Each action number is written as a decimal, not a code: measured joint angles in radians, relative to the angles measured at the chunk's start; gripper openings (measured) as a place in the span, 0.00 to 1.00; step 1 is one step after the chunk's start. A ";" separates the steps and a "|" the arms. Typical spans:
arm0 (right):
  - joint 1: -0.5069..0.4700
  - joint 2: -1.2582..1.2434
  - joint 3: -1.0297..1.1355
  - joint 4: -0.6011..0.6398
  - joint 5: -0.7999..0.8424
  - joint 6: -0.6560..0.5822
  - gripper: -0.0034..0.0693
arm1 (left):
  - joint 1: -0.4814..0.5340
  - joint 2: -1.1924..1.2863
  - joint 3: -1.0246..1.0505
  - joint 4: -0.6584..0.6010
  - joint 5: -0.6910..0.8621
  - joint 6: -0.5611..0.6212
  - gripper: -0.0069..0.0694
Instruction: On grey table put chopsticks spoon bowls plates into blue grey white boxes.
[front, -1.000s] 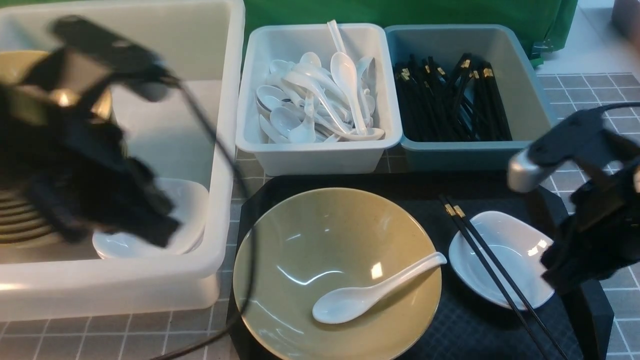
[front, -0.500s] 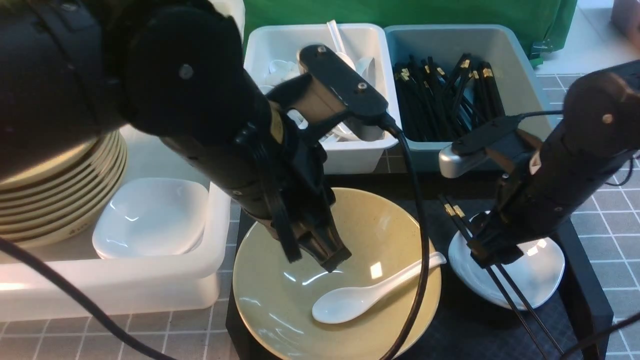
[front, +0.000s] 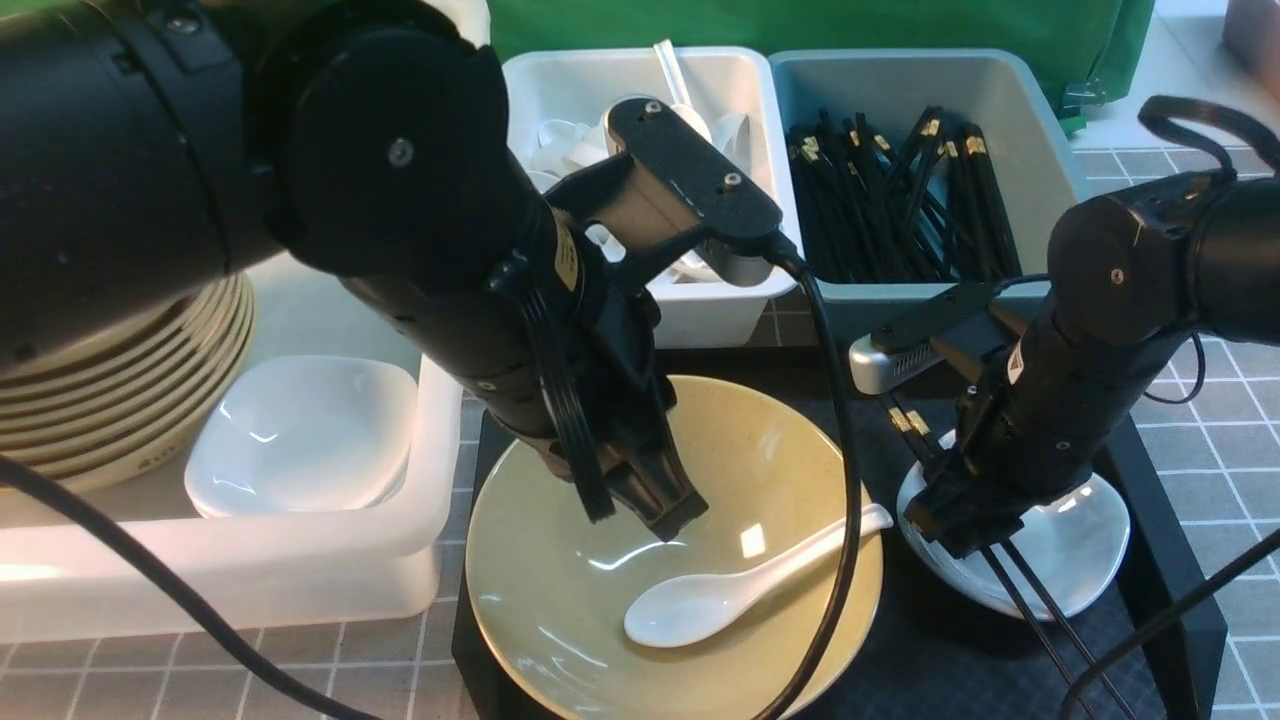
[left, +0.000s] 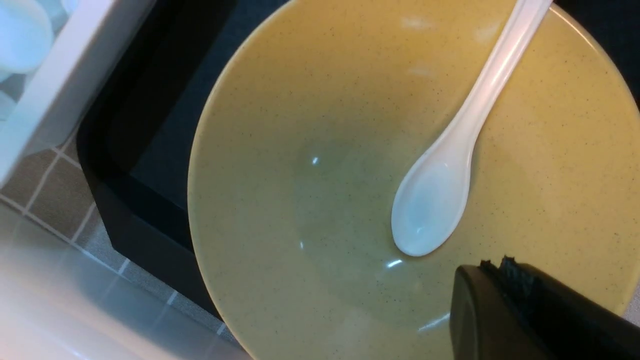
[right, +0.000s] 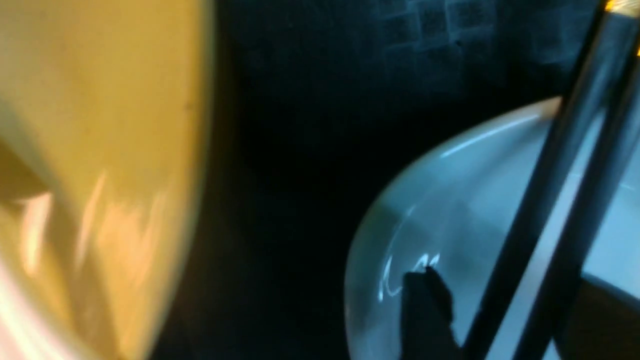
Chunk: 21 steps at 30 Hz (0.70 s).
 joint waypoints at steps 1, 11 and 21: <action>0.000 0.001 0.000 -0.001 0.000 0.003 0.44 | 0.000 0.000 0.000 0.000 -0.004 0.000 0.07; 0.000 -0.044 -0.006 -0.003 0.027 0.033 0.26 | 0.000 0.000 0.000 0.000 -0.030 -0.011 0.07; -0.084 -0.141 -0.287 -0.045 0.053 0.046 0.26 | 0.002 0.159 -0.249 0.032 -0.112 -0.046 0.07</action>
